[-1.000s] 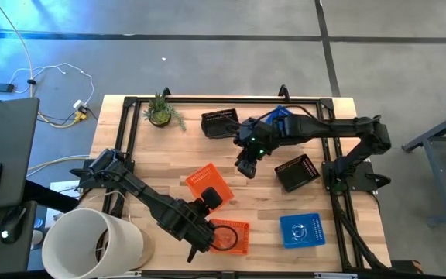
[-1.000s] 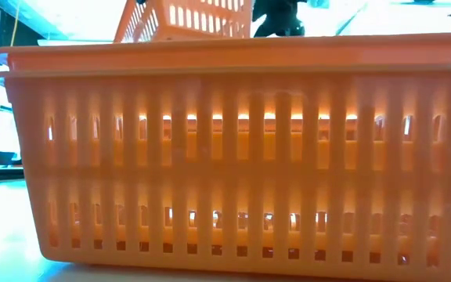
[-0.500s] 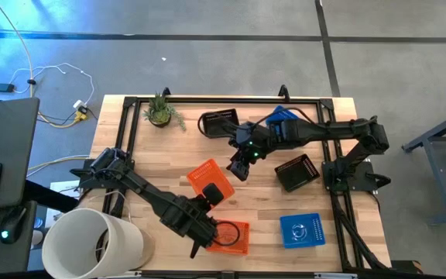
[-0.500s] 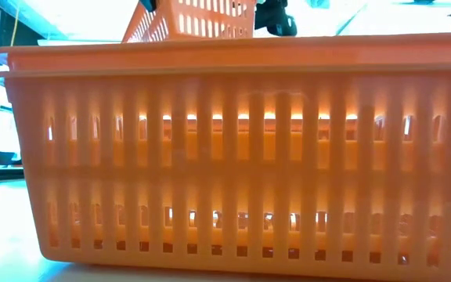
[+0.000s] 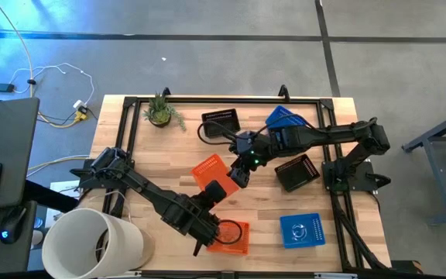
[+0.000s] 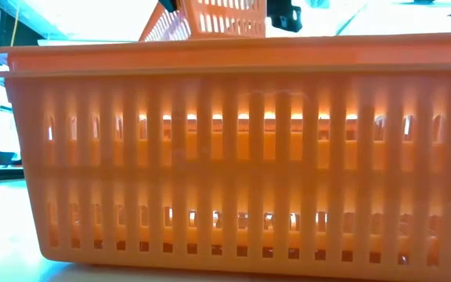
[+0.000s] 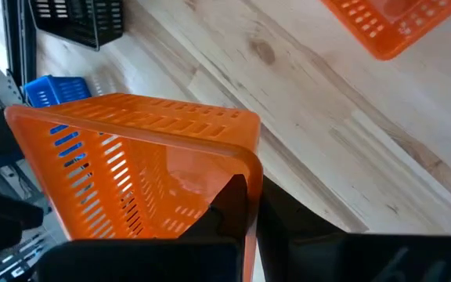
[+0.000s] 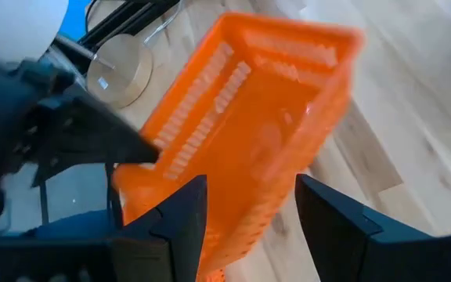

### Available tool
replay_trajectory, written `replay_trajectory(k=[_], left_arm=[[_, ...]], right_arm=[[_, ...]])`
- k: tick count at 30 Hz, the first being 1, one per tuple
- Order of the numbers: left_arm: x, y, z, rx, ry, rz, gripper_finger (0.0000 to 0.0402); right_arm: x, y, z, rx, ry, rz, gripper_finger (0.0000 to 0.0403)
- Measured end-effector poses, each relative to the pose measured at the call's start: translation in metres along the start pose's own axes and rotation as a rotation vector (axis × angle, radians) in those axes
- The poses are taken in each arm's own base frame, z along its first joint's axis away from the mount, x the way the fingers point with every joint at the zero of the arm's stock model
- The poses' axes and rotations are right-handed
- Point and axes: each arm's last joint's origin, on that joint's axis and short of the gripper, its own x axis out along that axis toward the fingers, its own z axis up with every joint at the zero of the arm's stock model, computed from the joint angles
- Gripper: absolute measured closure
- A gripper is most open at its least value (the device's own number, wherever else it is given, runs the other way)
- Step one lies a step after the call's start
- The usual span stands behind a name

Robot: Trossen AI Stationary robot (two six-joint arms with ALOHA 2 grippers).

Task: Stack baskets by color
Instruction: Stack the top orange basket on top of the bottom orange basket

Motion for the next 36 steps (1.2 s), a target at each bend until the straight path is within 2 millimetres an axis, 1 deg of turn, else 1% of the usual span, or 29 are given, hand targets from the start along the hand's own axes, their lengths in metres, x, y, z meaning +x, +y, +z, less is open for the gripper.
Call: replay_trajectory(k=[6,11,15,18,23,27,32,36], left_arm=[[0.004,0.006,-0.003,-0.01,0.011,-0.001,0.0401],[0.004,0.006,-0.003,-0.011,0.012,0.001,0.0401],[0.004,0.007,-0.003,-0.014,0.014,0.014,0.0401],[0.004,0.005,-0.003,-0.009,0.004,-0.027,0.0401],[0.004,0.004,-0.002,-0.041,-0.013,-0.063,0.0401],[0.002,0.001,-0.001,0.001,-0.016,-0.06,0.0401],[-0.005,-0.006,0.003,0.087,-0.011,0.007,0.0401],[-0.006,-0.008,0.004,0.097,-0.014,0.015,0.0401]], right_arm=[[0.001,0.003,-0.004,-0.011,-0.01,-0.046,0.0222],[0.001,0.0,-0.006,-0.017,-0.001,-0.1,0.0222],[0.014,-0.002,-0.008,-0.016,0.031,-0.109,0.0222],[0.023,-0.003,-0.009,-0.014,0.072,-0.098,0.0222],[0.025,-0.003,-0.009,-0.01,0.075,-0.094,0.0222],[0.024,-0.006,-0.01,0.02,0.112,-0.083,0.0222],[0.027,-0.006,-0.014,0.03,0.175,-0.055,0.0222],[0.029,-0.006,-0.014,0.046,0.188,-0.044,0.0232]])
